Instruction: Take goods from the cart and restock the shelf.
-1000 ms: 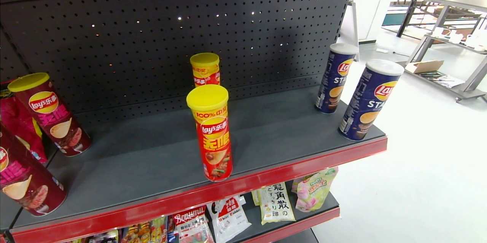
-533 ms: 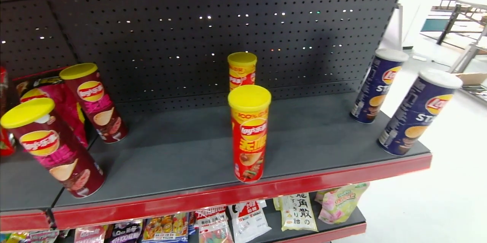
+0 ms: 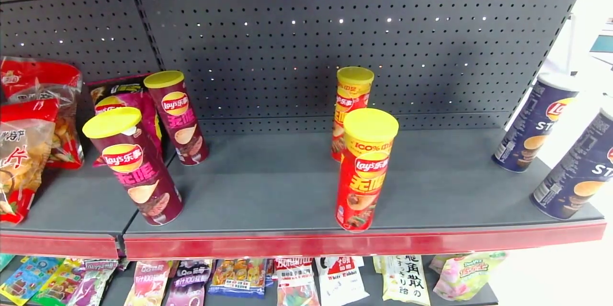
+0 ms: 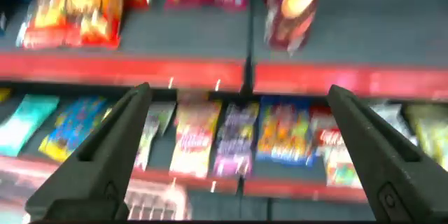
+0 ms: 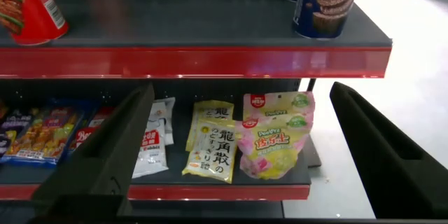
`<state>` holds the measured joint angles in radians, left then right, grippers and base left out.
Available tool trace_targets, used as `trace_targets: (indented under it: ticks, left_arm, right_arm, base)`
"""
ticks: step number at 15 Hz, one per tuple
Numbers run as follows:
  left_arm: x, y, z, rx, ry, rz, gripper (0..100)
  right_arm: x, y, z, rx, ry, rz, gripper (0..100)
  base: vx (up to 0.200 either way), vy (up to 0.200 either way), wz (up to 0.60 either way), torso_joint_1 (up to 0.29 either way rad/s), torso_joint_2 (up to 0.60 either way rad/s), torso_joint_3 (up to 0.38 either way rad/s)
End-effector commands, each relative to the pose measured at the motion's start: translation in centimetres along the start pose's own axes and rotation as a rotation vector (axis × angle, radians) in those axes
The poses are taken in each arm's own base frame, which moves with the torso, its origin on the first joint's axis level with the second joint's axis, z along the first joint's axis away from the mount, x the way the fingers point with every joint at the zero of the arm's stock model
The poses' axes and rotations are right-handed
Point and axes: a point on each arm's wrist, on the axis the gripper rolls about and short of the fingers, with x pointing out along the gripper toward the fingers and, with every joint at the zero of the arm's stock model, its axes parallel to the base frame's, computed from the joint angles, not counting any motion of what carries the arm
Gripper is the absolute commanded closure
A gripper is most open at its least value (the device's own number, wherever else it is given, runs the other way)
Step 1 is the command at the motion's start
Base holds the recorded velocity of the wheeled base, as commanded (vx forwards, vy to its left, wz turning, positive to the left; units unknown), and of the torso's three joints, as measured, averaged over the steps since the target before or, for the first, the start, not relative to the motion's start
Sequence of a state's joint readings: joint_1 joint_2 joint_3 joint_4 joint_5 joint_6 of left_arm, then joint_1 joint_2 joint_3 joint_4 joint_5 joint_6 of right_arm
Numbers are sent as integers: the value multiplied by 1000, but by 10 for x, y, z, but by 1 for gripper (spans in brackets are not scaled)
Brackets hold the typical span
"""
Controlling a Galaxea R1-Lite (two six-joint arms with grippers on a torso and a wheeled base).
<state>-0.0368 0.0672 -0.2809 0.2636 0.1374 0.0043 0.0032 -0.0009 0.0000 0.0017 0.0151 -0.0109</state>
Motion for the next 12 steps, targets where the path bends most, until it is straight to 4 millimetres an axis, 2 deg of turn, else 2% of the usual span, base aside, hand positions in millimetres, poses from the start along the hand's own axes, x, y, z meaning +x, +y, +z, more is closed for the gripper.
trace_targets:
  ticks: [1,3,6,8,10,12]
  left_arm:
    - [14,-2,-23,6,17,0,0]
    - [24,-4,-42,3,-24,15,0]
    - [21,-5,-42,-19,-118,-10,0]
    - [21,-3,-45,-61,-89,62,0]
    - [21,-3,-46,-100,-82,70,0]
    - [21,-4,-45,-68,-93,43,0]
  right_arm:
    - [0,0,0,-1,1,0,0]
    - [0,0,0,-1,1,0,0]
    - [0,0,0,-1,1,0,0]
    - [0,0,0,0,1,0,0]
    - [0,0,0,0,1,0,0]
    - [0,0,0,0,1,0,0]
  base:
    - [0,0,0,0,0,0]
    - [0,0,0,0,0,0]
    - [0,0,0,0,0,0]
    - [0,0,0,0,0,0]
    - [0,0,0,0,0,0]
    - [0,0,0,0,0,0]
